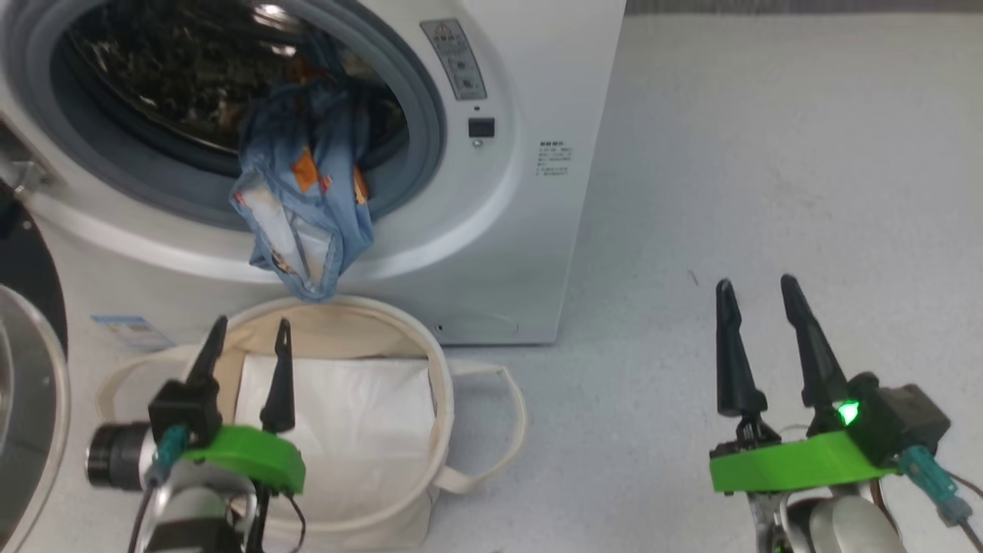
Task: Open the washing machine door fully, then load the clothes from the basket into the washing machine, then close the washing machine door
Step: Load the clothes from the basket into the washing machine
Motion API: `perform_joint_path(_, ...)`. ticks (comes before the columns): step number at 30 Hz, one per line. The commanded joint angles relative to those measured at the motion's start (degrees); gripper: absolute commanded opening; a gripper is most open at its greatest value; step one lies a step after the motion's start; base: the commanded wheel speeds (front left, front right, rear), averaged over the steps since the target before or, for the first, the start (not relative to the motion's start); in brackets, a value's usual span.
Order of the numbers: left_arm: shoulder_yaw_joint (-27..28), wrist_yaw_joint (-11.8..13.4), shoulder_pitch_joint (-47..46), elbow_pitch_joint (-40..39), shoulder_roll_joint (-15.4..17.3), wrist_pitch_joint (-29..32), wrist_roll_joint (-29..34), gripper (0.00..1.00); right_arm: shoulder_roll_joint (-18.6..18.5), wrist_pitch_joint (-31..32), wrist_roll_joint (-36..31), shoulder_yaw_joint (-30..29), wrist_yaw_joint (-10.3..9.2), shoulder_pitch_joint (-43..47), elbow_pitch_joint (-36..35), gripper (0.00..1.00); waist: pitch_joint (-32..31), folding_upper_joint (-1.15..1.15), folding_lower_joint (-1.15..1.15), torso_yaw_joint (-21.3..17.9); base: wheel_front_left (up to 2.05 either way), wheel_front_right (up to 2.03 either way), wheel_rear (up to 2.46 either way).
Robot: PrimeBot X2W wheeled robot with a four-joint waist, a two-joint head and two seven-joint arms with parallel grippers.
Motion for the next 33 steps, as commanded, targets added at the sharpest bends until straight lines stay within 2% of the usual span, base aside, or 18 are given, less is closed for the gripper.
perform_joint_path(1,2.45,0.65,0.57,-3.56,0.43,-0.27,-0.14,1.0,-0.01,-0.26,-0.68,1.09,0.01,0.24,-1.2,1.0,-2.55,0.0,0.0,0.47,0.0,0.0,0.0)
perform_joint_path(6,2.08,-0.17,4.87,-6.86,-1.64,-0.27,-0.59,1.0,-0.01,-0.26,-0.98,0.81,0.01,2.32,0.57,1.0,-4.42,0.0,0.0,1.01,0.0,0.0,0.0)
perform_joint_path(8,1.92,0.32,5.38,-7.51,-1.82,-0.27,0.43,1.0,-0.01,-0.26,-3.31,1.55,0.01,2.84,1.93,1.0,-4.77,0.0,0.0,1.06,0.0,0.0,0.0)
perform_joint_path(12,2.0,0.54,5.8,-9.0,-2.55,-0.27,0.54,1.0,-0.01,-0.26,-3.58,1.36,0.01,3.33,3.5,1.0,-5.16,0.0,0.0,1.19,0.0,0.0,0.0)
perform_joint_path(33,2.63,-0.92,8.11,-7.48,-3.25,-0.27,1.67,1.0,-0.01,-0.26,-2.24,2.09,0.01,3.76,5.09,1.0,-6.39,0.0,0.0,0.41,0.0,0.0,0.0)
